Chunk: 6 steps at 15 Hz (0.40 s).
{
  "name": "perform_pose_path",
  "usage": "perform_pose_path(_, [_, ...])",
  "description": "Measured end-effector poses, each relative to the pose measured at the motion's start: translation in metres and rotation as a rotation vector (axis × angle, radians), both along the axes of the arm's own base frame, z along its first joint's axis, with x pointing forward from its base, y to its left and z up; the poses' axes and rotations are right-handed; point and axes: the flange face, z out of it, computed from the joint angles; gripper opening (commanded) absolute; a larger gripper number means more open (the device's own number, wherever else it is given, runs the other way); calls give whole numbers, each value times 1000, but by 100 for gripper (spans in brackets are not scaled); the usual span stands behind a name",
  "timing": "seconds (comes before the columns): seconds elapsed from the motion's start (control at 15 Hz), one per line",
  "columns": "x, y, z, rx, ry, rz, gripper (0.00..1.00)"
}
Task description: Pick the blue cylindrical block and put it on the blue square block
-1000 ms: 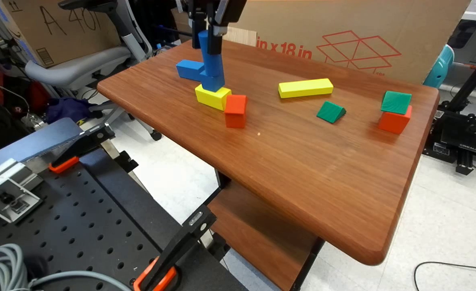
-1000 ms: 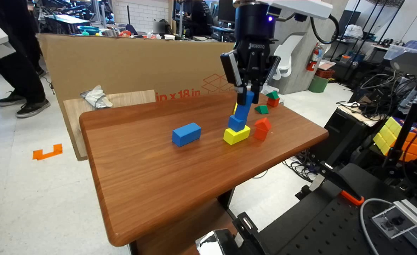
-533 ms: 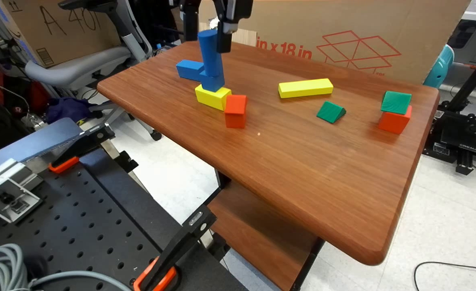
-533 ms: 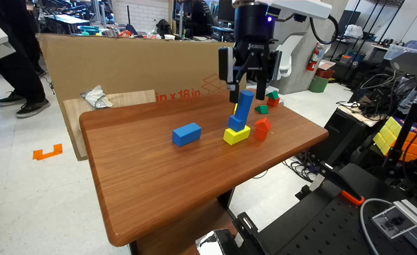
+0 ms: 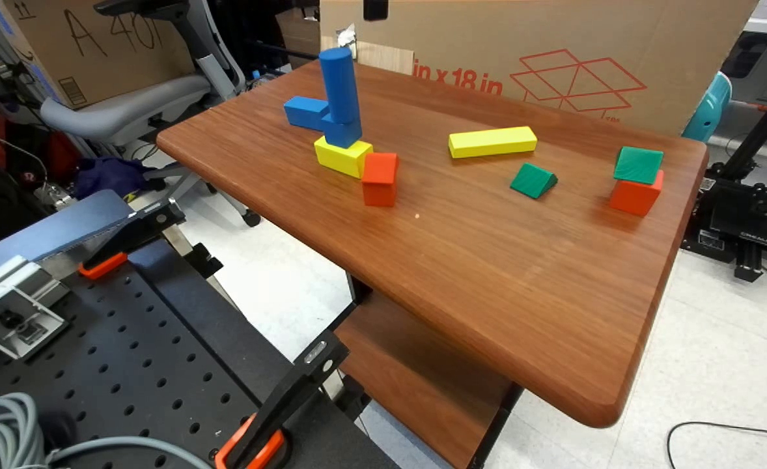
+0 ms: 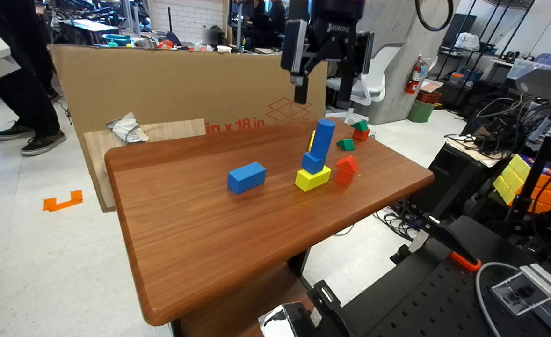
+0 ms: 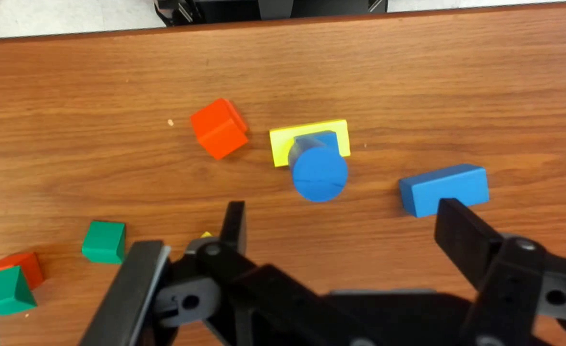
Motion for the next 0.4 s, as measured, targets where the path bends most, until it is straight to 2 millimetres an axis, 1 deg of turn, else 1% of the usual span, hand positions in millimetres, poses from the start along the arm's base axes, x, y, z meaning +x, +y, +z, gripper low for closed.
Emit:
perform_pose_path(0.2, [1, -3, 29, -1, -50, -2, 100])
perform_pose_path(0.27, [1, -5, 34, -2, -59, -4, 100])
perform_pose_path(0.4, [1, -7, 37, -2, -64, -7, 100])
